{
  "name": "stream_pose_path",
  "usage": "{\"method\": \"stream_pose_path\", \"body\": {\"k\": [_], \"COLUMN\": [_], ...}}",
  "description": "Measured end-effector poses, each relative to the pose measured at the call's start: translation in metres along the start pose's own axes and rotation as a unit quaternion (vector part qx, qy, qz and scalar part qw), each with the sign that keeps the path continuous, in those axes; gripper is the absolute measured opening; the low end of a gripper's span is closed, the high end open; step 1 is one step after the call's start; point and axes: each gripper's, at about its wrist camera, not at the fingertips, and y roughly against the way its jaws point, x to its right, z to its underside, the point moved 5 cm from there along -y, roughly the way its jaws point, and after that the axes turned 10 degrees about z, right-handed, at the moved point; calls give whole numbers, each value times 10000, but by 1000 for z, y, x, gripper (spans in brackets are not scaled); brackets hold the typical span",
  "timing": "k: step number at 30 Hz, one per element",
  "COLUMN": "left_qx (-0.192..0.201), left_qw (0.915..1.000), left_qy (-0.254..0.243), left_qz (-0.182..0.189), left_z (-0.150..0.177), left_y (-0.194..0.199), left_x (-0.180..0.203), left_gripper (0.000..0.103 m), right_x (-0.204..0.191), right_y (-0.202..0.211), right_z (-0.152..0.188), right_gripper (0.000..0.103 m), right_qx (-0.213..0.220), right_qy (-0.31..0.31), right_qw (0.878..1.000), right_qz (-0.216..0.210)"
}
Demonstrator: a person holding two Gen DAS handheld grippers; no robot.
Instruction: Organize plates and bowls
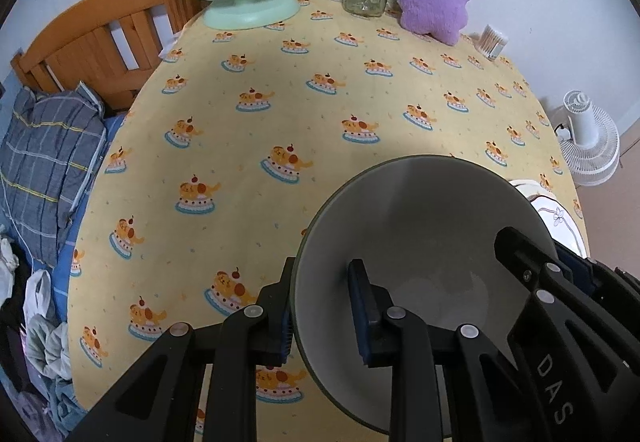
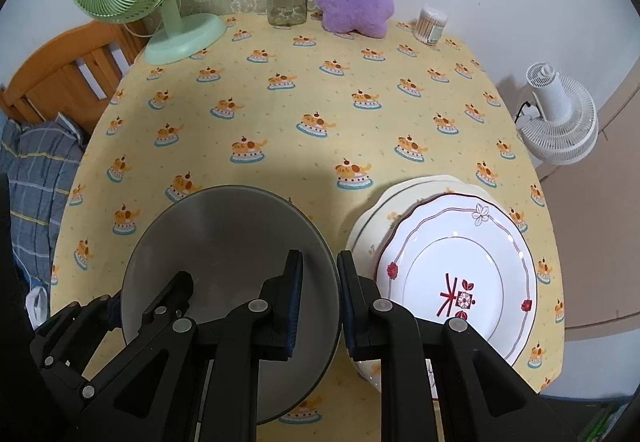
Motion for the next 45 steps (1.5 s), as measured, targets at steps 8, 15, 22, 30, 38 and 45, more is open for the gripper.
{"method": "stream_pose_path", "body": {"k": [8, 15, 22, 30, 38, 45], "left_qx": [-24, 195, 140, 204, 260, 141], "left_qw": [9999, 9994, 9986, 9973, 9984, 9995], "left_qy": [-99, -279, -501, -594, -361, -272], "left_qz": [-65, -50, 87, 372, 347, 9], "left_z": [0, -3, -3, -1, -5, -2], "left_y": [0, 9, 13, 21, 16, 6], "left_x": [3, 9, 15, 22, 19, 18], "left_gripper": [23, 37, 47, 67, 74, 75], "right_x": [0, 6, 12, 27, 43, 41], "right_y": [3, 8, 14, 14, -7, -32], "right_z": [-1, -1, 4, 6, 3, 3], "right_gripper": [21, 21, 21, 25, 58, 58], "right_qx": [-7, 1, -30, -139, -191, -500], "right_qy": [21, -31, -135, -312, -591, -475], "right_qw": [10000, 10000, 9999, 9974, 9893, 9818], "right_qz": [-2, 62, -19, -635, -1318, -1768]}}
